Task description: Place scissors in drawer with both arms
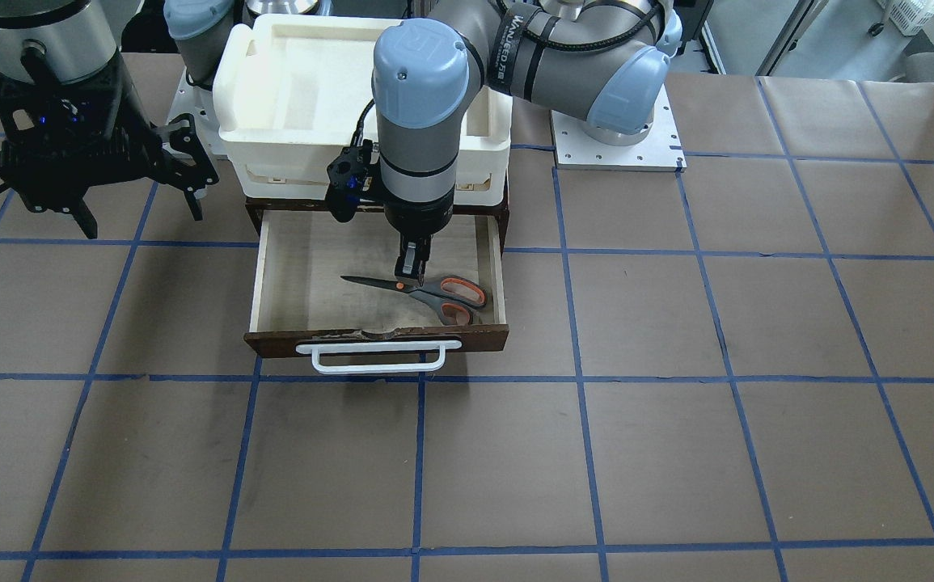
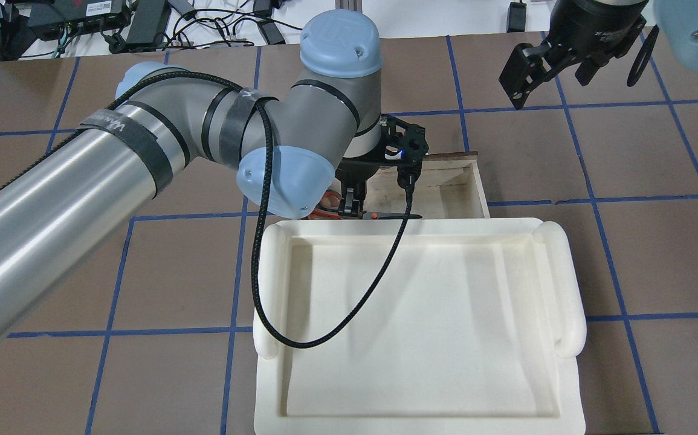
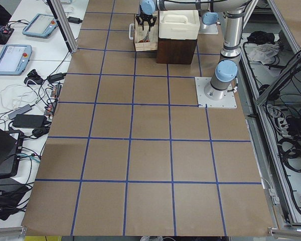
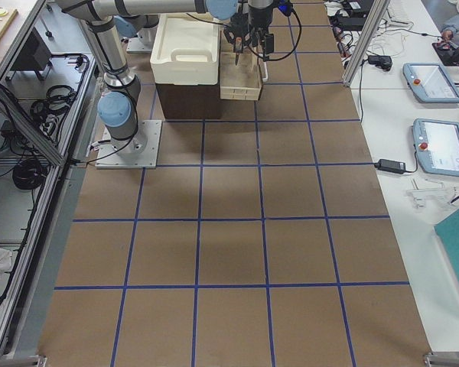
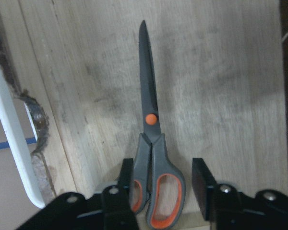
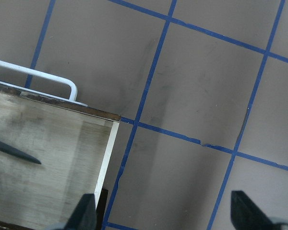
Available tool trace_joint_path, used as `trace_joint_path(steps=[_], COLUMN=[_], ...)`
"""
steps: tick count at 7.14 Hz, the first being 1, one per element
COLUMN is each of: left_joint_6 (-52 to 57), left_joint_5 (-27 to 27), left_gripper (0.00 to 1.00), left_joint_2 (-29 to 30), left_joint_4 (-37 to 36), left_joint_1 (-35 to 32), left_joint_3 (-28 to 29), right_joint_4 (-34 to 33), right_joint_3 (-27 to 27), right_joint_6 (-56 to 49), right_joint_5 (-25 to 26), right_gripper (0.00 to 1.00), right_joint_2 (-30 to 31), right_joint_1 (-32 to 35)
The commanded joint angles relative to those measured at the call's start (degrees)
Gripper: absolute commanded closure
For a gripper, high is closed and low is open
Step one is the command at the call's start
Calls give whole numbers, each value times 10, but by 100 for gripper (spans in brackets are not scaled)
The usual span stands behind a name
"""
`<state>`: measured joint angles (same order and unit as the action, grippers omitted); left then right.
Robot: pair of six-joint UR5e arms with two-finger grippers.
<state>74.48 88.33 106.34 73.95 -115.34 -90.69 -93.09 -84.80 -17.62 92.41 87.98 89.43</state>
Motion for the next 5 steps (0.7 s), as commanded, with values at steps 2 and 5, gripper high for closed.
trace_joint_path(steps=[2,5], left_joint_6=[-115,-372], left_joint_5=[3,-5], left_gripper=[34,17], left_joint_2=[-29,-68], left_joint_4=[1,2], left_joint_1=[22,149], left_joint_3=[15,44], right_joint_4=[-2,26], right_joint_3=[4,6], right_joint_6=[15,70], right_joint_5=[-14,-10], right_gripper=[0,0], right_joint_2=[0,15], right_joint_1=[-3,0])
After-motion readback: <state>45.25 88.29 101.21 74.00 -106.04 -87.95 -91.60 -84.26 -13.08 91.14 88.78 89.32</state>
